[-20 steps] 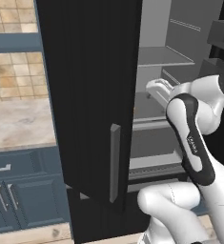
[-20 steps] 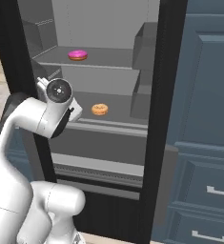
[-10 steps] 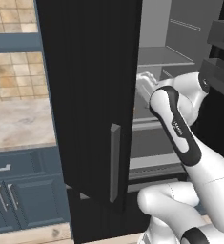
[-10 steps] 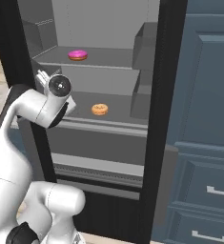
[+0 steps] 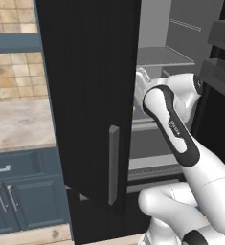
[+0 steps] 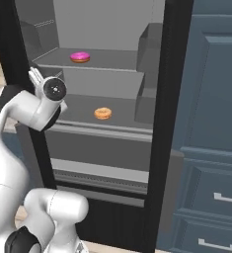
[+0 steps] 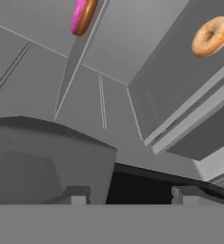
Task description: Take the donuts from the fridge and place them on the empty tray on the dining counter.
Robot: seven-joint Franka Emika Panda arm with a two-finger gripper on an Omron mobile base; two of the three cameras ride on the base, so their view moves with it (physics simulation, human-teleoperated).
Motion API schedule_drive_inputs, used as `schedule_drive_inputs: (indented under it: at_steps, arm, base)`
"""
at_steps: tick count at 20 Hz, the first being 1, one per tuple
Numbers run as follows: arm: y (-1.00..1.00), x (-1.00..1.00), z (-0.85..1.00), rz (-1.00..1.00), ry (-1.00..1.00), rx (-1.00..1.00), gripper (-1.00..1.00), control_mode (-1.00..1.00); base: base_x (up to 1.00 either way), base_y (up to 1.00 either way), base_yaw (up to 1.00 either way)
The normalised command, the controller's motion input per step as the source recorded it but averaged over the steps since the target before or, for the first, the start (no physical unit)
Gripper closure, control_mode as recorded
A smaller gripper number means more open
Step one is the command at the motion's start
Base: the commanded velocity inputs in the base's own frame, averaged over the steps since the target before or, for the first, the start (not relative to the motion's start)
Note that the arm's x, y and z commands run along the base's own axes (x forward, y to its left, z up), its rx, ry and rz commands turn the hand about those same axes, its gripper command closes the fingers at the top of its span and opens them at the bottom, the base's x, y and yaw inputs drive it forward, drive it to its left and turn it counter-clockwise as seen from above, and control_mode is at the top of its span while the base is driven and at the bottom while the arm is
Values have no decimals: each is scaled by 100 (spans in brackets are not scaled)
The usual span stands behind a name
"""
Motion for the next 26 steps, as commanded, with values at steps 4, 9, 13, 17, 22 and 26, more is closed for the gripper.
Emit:
schedule_drive_inputs:
  at_steps: [4,9,13,17,22,26]
  arm:
    - [88,-67,0,10,0,2,-100,-100]
    - [99,-76,0,10,0,0,-100,-100]
    - [100,-38,0,8,0,0,-100,-100]
    - [100,-5,0,3,0,0,-100,-100]
    - [99,4,0,0,1,0,-100,-100]
    - [-13,-39,48,-4,0,-3,-100,-100]
  base:
    - [0,0,0]
    - [0,0,0]
    - [0,0,0]
    - [0,0,0]
    - [0,0,0]
    - [0,0,0]
